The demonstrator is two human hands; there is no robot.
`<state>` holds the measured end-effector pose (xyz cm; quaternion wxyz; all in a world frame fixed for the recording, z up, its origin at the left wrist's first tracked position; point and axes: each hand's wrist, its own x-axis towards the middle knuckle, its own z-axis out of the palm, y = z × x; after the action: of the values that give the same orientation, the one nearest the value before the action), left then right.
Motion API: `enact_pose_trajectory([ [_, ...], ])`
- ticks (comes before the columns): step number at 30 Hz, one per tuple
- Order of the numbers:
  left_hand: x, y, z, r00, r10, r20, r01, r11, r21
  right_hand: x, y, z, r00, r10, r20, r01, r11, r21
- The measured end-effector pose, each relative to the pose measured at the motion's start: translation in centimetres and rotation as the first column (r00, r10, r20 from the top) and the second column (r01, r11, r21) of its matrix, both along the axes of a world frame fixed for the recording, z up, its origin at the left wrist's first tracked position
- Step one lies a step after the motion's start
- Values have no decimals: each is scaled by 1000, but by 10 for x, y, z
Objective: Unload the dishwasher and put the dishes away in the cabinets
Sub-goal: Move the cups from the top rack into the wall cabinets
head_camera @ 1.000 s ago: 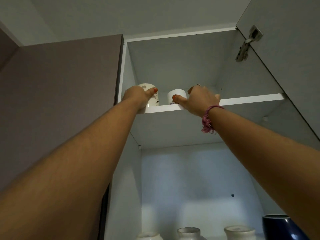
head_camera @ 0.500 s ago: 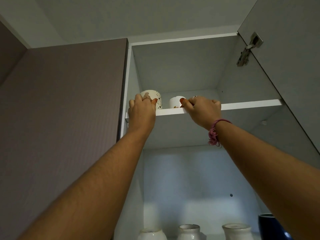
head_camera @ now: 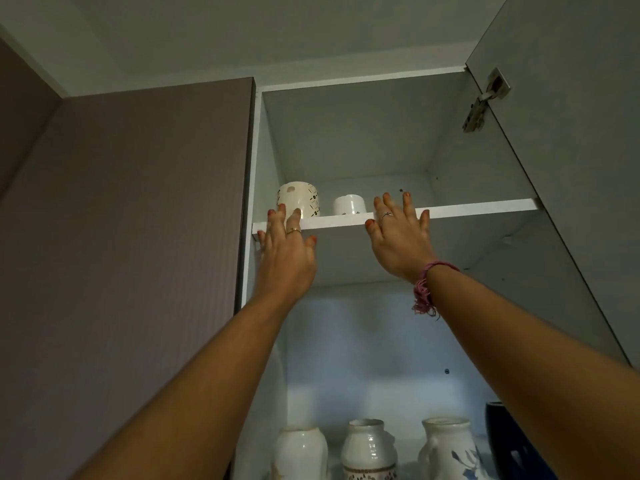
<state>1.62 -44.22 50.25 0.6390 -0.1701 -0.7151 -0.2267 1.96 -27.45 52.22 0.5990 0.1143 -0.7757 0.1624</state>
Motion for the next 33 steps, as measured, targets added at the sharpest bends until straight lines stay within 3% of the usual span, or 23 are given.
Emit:
enact_pose_trajectory([
  [2,9,5,-20,998,44,55,-42,998,-38,9,1,-15,993,99,68,-98,995,-12],
  [5,22,10,-54,994,110,18,-108,990,-95,24,3,-51,982,180,63,-178,983,-33],
  [9,42,17,-102,997,78,13,-76,995,-70,45,5,-110,962,271,-31,-273,958,-84],
  [17,90,25,-159,986,101,133,-83,988,-130,84,13,-195,914,404,36,-391,903,-179],
  [25,185,56,-234,963,-126,238,141,989,-44,177,38,-271,824,566,23,-514,765,-389],
  [33,305,72,-401,864,-368,343,386,922,17,316,63,-439,812,567,136,-423,734,-532],
])
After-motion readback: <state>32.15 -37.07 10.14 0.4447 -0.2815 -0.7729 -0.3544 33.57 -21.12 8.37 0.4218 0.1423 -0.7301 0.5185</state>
